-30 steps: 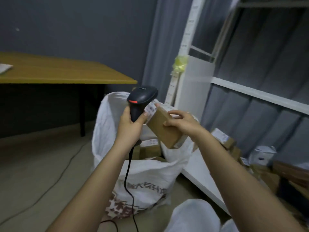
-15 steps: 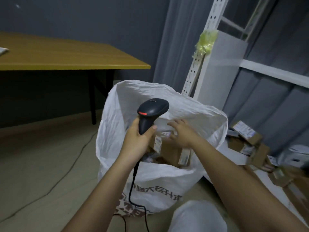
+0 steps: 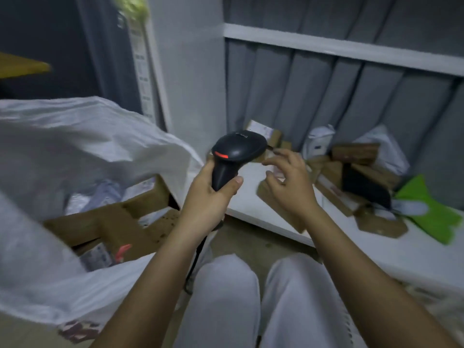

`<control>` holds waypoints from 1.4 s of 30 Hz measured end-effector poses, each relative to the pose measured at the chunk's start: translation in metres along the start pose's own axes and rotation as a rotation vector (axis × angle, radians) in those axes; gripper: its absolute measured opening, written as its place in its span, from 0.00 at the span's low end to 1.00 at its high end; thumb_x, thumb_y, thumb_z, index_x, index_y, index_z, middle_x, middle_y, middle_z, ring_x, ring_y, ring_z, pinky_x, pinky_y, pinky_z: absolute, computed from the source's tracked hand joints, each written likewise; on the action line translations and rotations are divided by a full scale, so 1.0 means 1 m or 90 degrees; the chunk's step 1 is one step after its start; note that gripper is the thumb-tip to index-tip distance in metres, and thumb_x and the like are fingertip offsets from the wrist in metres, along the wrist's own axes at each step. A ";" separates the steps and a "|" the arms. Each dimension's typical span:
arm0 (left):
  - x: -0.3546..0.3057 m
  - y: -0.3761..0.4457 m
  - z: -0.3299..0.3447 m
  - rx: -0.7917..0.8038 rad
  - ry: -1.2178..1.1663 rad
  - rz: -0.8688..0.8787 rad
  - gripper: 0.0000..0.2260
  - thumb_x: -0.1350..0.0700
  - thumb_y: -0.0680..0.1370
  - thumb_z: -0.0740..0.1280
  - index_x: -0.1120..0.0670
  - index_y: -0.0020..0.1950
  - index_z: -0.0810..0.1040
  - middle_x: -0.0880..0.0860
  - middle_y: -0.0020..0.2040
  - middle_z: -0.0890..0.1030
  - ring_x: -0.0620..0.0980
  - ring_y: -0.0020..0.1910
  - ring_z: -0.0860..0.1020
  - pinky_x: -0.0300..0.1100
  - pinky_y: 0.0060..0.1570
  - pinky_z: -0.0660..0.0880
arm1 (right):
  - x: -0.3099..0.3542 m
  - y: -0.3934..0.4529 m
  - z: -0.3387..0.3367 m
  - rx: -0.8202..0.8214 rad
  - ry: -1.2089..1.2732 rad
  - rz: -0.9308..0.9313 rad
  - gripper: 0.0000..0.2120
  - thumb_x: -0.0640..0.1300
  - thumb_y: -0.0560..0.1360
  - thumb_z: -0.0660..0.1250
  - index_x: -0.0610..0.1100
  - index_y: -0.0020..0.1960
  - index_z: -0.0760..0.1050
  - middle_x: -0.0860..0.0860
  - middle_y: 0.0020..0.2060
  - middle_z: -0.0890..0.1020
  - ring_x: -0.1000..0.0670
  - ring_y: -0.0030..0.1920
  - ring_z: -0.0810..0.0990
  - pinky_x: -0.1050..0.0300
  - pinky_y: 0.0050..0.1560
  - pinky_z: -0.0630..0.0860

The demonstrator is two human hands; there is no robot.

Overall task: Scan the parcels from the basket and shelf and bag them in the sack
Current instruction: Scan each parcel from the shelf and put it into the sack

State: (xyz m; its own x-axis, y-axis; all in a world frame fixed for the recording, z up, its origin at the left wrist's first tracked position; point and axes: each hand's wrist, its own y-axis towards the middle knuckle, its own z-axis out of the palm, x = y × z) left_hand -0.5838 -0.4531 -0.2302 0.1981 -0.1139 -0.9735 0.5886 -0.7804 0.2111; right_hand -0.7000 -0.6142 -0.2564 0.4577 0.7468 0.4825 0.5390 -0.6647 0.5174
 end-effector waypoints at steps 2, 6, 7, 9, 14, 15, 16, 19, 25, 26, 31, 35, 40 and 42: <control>0.005 0.009 0.030 0.044 0.014 -0.004 0.13 0.56 0.77 0.69 0.46 0.60 0.73 0.45 0.46 0.81 0.40 0.43 0.79 0.33 0.40 0.71 | -0.043 -0.009 -0.005 0.036 -0.014 0.095 0.11 0.41 0.77 0.65 0.46 0.58 0.80 0.48 0.66 0.72 0.48 0.69 0.65 0.75 0.57 0.54; 0.032 0.033 0.084 0.088 0.029 -0.041 0.14 0.56 0.77 0.68 0.51 0.62 0.73 0.46 0.45 0.79 0.44 0.45 0.78 0.35 0.38 0.71 | -0.121 -0.029 -0.002 0.109 -0.054 0.233 0.13 0.40 0.76 0.65 0.41 0.59 0.81 0.42 0.61 0.76 0.43 0.62 0.72 0.64 0.56 0.62; 0.040 0.040 0.095 0.097 0.038 -0.051 0.15 0.56 0.77 0.68 0.51 0.63 0.73 0.45 0.45 0.79 0.43 0.45 0.78 0.34 0.38 0.71 | -0.140 -0.034 0.003 0.127 -0.059 0.259 0.13 0.40 0.75 0.65 0.42 0.58 0.82 0.41 0.59 0.77 0.41 0.60 0.74 0.62 0.56 0.66; 0.059 0.055 0.115 0.108 0.047 -0.078 0.15 0.57 0.77 0.68 0.51 0.63 0.73 0.46 0.45 0.79 0.42 0.42 0.78 0.33 0.37 0.72 | -0.176 -0.044 0.014 0.164 -0.070 0.312 0.15 0.41 0.74 0.65 0.44 0.60 0.81 0.41 0.59 0.77 0.40 0.59 0.75 0.56 0.58 0.72; 0.113 0.096 0.153 0.122 0.070 -0.131 0.12 0.58 0.78 0.68 0.50 0.59 0.72 0.48 0.45 0.78 0.45 0.43 0.78 0.38 0.42 0.75 | -0.250 -0.047 0.056 0.253 -0.134 0.373 0.29 0.50 0.75 0.69 0.47 0.73 0.64 0.42 0.71 0.64 0.38 0.69 0.64 0.43 0.67 0.67; 0.123 0.104 0.159 0.125 0.076 -0.141 0.11 0.58 0.78 0.68 0.49 0.58 0.72 0.49 0.45 0.78 0.46 0.43 0.78 0.38 0.42 0.75 | -0.263 -0.044 0.067 0.261 -0.170 0.360 0.33 0.53 0.74 0.70 0.47 0.74 0.61 0.43 0.73 0.62 0.37 0.71 0.62 0.41 0.69 0.65; 0.132 0.111 0.163 0.126 0.081 -0.151 0.10 0.58 0.78 0.68 0.48 0.56 0.71 0.50 0.46 0.78 0.45 0.42 0.78 0.37 0.42 0.75 | -0.274 -0.040 0.077 0.266 -0.209 0.346 0.37 0.56 0.73 0.70 0.48 0.75 0.58 0.42 0.74 0.60 0.36 0.72 0.60 0.39 0.70 0.64; 0.157 0.130 0.173 0.126 0.091 -0.173 0.09 0.58 0.78 0.67 0.48 0.54 0.71 0.50 0.44 0.79 0.44 0.40 0.78 0.36 0.41 0.75 | -0.302 -0.022 0.107 0.283 -0.303 0.344 0.44 0.63 0.70 0.70 0.49 0.77 0.52 0.40 0.77 0.53 0.33 0.75 0.52 0.34 0.73 0.53; 0.190 0.147 0.179 0.133 0.104 -0.217 0.08 0.57 0.78 0.67 0.44 0.48 0.71 0.49 0.44 0.78 0.44 0.41 0.78 0.39 0.43 0.75 | -0.327 -0.003 0.133 0.321 -0.351 0.410 0.46 0.65 0.69 0.69 0.49 0.77 0.49 0.39 0.68 0.63 0.35 0.68 0.63 0.36 0.68 0.62; 0.191 0.147 0.178 0.128 0.101 -0.222 0.08 0.57 0.78 0.67 0.45 0.48 0.71 0.49 0.44 0.78 0.44 0.41 0.78 0.39 0.43 0.75 | -0.324 0.000 0.130 0.335 -0.339 0.414 0.46 0.64 0.69 0.69 0.49 0.77 0.50 0.40 0.67 0.64 0.36 0.66 0.64 0.38 0.66 0.66; 0.179 0.138 0.164 0.084 0.078 -0.212 0.08 0.58 0.78 0.67 0.50 0.56 0.73 0.53 0.47 0.78 0.48 0.44 0.78 0.41 0.43 0.74 | -0.294 0.000 0.108 0.290 0.086 0.555 0.43 0.63 0.67 0.73 0.51 0.74 0.57 0.45 0.66 0.69 0.40 0.63 0.71 0.44 0.61 0.73; 0.152 0.128 0.150 0.010 0.026 -0.180 0.06 0.58 0.78 0.67 0.48 0.51 0.73 0.52 0.45 0.78 0.51 0.46 0.78 0.46 0.48 0.74 | -0.235 0.002 0.064 0.227 0.352 0.586 0.32 0.58 0.71 0.72 0.52 0.70 0.64 0.47 0.62 0.74 0.47 0.53 0.78 0.56 0.45 0.74; 0.125 0.105 0.134 -0.089 -0.078 -0.166 0.07 0.55 0.79 0.66 0.43 0.47 0.72 0.49 0.43 0.77 0.48 0.42 0.76 0.46 0.46 0.74 | -0.169 0.000 0.024 0.229 0.538 0.592 0.27 0.63 0.72 0.69 0.54 0.67 0.69 0.51 0.59 0.80 0.48 0.56 0.80 0.49 0.57 0.77; 0.120 0.096 0.130 -0.108 -0.135 -0.192 0.08 0.55 0.79 0.66 0.42 0.46 0.72 0.48 0.42 0.76 0.46 0.39 0.75 0.43 0.43 0.73 | -0.148 -0.003 0.017 0.234 0.586 0.582 0.26 0.62 0.73 0.68 0.54 0.67 0.70 0.51 0.58 0.81 0.47 0.57 0.80 0.46 0.59 0.77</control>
State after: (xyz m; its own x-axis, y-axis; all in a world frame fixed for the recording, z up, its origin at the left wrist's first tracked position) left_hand -0.6053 -0.6213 -0.3382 -0.1588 -0.0341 -0.9867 0.7197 -0.6882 -0.0920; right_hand -0.7571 -0.7219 -0.3419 0.1939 -0.3400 0.9202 0.5216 -0.7587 -0.3902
